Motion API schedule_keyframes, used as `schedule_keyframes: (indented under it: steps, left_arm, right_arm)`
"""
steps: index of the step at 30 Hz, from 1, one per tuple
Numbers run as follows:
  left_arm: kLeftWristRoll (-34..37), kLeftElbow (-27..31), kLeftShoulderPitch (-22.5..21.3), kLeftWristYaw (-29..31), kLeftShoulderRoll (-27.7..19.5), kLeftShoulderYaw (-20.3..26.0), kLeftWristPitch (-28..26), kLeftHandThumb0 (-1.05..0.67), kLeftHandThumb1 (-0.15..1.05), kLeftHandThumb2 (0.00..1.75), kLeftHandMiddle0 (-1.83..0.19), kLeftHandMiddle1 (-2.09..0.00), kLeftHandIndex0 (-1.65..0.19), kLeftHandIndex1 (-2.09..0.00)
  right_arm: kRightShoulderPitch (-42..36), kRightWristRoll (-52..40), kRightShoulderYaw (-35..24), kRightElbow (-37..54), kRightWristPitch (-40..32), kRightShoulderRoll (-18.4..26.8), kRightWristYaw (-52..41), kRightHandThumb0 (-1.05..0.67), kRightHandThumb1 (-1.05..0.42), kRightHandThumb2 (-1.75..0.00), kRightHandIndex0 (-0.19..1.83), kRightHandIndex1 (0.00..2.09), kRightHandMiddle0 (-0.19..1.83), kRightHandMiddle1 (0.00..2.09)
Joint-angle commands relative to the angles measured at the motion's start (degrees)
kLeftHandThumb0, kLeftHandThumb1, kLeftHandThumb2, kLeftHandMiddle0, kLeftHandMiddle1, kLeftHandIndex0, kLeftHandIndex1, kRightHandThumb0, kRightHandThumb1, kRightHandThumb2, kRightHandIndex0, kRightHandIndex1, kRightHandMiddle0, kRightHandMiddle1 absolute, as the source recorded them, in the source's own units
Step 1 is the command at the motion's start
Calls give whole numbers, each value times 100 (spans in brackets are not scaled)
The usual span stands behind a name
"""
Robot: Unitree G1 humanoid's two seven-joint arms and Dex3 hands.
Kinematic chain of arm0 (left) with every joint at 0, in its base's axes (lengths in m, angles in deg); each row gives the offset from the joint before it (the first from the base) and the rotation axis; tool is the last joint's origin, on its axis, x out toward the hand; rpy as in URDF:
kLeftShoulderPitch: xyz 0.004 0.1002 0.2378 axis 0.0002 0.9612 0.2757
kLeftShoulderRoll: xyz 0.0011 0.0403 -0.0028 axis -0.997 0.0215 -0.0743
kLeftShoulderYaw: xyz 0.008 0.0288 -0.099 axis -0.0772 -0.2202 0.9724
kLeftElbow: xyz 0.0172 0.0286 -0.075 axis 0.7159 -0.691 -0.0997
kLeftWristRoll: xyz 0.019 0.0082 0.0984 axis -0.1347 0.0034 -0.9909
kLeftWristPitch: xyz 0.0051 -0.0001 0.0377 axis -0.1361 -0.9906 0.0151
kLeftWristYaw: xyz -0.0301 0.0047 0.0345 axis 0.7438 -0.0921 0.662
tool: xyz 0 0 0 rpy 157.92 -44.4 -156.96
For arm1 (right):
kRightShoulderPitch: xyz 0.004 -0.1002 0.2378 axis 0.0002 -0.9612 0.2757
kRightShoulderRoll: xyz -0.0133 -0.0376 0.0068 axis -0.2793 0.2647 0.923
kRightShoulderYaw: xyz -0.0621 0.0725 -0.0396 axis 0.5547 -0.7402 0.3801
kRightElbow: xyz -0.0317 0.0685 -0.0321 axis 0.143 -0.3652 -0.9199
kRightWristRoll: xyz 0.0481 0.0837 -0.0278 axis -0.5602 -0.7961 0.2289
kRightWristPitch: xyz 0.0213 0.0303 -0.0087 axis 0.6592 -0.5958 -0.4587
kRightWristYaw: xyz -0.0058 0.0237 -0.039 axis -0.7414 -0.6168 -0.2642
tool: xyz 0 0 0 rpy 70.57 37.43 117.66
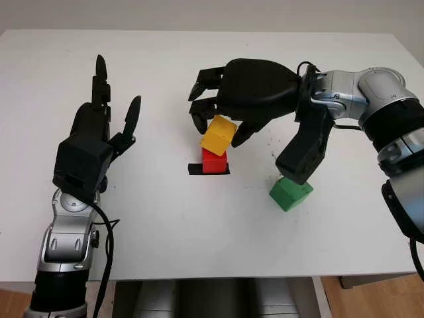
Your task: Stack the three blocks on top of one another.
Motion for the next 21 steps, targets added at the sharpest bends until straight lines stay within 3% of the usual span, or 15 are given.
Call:
schedule_keyframes:
  steps: [1,21]
  left_arm:
    - [6,118,64,-20,31,3,-13,-76,105,58,19,0,19,0]
    - [-75,177,62,-43,60,-13,-134,-77,105,59,19,0,19,0]
  right_arm:
    - [271,59,73,-41,-17,9,123,-52,-88,-5,22,65,59,126]
    - [440,368,531,-265,-105,-102,868,-55,-88,-5,23,65,60,125]
